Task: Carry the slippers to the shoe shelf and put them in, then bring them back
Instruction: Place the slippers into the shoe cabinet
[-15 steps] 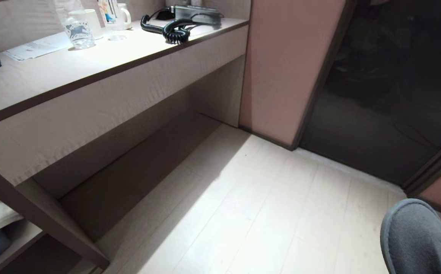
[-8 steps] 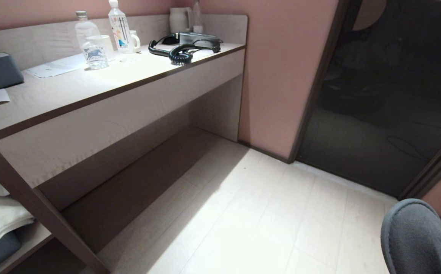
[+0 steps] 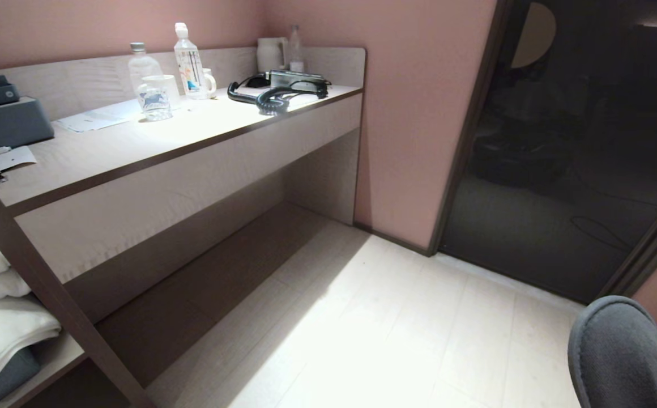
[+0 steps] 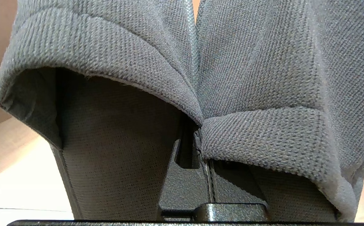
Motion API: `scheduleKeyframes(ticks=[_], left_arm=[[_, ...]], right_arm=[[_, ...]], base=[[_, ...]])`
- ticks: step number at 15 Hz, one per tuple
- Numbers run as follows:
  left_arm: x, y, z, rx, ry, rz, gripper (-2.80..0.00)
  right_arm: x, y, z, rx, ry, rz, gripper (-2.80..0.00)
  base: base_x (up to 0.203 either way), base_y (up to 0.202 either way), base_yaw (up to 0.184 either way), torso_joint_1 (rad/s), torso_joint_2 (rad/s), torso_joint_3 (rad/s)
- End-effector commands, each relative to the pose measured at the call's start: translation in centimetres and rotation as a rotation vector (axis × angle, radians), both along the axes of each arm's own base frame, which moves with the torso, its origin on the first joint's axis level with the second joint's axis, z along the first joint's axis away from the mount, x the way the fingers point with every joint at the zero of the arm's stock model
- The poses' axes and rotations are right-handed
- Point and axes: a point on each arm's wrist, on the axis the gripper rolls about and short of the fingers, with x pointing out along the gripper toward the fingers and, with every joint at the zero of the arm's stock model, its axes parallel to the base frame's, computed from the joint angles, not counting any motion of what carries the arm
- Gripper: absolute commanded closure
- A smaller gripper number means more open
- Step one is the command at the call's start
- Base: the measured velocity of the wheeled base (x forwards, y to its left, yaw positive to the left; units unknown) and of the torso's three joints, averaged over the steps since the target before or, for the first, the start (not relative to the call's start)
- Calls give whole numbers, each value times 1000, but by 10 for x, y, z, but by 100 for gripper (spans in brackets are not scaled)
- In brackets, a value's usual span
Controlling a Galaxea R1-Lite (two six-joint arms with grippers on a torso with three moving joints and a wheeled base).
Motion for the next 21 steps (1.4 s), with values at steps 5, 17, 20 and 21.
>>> scheduleKeyframes(ticks=[5,17,20,21], left_arm=[[0,0,0,0,0,1,0],[0,0,0,-2,0,1,0],[0,0,0,-1,0,1,0],[0,0,0,-1,0,1,0]], right_arm=[[0,0,0,-7,3,-2,0],[0,0,-1,-4,4,0,0],[0,0,-1,-24,4,2,0],[0,0,-1,-24,4,2,0]], base=[[0,0,0,0,0,0],[0,0,0,0,0,0],[3,3,13,4,0,0],[-9,2,101,2,2,2]])
